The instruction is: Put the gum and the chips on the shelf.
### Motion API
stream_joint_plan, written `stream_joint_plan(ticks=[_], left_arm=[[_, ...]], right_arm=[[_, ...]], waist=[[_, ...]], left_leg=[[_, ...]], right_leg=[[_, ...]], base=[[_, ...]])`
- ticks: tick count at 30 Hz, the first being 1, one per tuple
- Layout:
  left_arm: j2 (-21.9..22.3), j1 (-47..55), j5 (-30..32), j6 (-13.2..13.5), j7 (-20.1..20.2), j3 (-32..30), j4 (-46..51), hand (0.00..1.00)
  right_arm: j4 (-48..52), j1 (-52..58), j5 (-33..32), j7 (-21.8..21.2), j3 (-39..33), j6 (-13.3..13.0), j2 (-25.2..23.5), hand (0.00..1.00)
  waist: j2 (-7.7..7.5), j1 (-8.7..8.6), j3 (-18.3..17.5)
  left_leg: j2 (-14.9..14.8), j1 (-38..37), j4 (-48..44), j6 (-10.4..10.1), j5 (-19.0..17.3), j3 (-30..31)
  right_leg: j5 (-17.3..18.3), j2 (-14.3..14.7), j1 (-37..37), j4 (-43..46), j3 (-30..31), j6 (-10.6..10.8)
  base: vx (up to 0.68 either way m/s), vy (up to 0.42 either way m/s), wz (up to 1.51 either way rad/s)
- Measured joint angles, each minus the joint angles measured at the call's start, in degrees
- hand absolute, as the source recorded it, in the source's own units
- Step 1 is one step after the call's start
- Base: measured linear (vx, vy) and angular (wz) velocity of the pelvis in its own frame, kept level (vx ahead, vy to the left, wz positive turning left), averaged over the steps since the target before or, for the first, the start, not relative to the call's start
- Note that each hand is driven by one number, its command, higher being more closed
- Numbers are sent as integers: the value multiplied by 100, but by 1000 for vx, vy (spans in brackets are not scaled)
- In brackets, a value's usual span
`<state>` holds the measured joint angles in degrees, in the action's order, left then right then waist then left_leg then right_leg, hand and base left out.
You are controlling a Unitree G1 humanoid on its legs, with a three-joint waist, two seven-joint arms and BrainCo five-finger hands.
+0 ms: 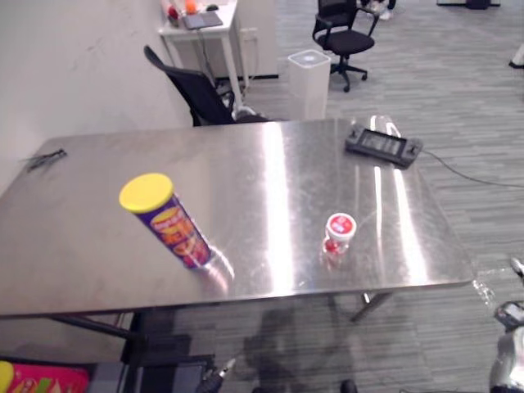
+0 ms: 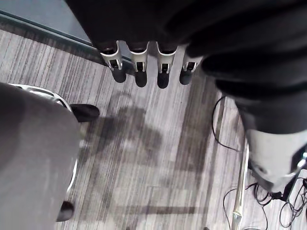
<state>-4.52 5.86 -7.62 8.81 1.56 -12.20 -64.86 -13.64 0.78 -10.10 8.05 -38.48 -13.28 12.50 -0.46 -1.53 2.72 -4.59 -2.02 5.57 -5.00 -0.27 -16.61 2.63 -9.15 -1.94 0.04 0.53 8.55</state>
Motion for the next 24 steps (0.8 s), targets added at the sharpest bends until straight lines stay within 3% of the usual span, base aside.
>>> stream_joint_plan(ticks=[5,12,15,24], left_arm=[[-2,25,61,-10,76,0,-2,0],[-16,27,180,-5,127,64,1,0],[-19,27,184,-1,134,104,7,0],[-82,26,396,26,133,306,23,0]], right_arm=[[1069,523,113,-504,689,-14,-155,0],[2087,1019,-454,-1549,1560,-142,-236,0],[2254,1063,-618,-1738,1851,-171,-232,0],[2305,1030,-558,-1737,2705,-180,-179,0]], waist=[[10,-1,-11],[30,5,-91],[21,6,-96],[-32,17,-141]], left_leg=[[13,-1,33,17,12,-1],[2,58,18,24,29,74],[-3,59,1,24,29,152],[0,74,22,28,54,191]], right_leg=[[3,-15,-28,5,1,5],[2,-1,-28,3,-72,7],[2,2,27,-6,-167,7],[2,-2,29,5,-195,7]], base=[[-63,-10,-3],[9,-13,4],[17,-11,14],[-2,-3,1]])
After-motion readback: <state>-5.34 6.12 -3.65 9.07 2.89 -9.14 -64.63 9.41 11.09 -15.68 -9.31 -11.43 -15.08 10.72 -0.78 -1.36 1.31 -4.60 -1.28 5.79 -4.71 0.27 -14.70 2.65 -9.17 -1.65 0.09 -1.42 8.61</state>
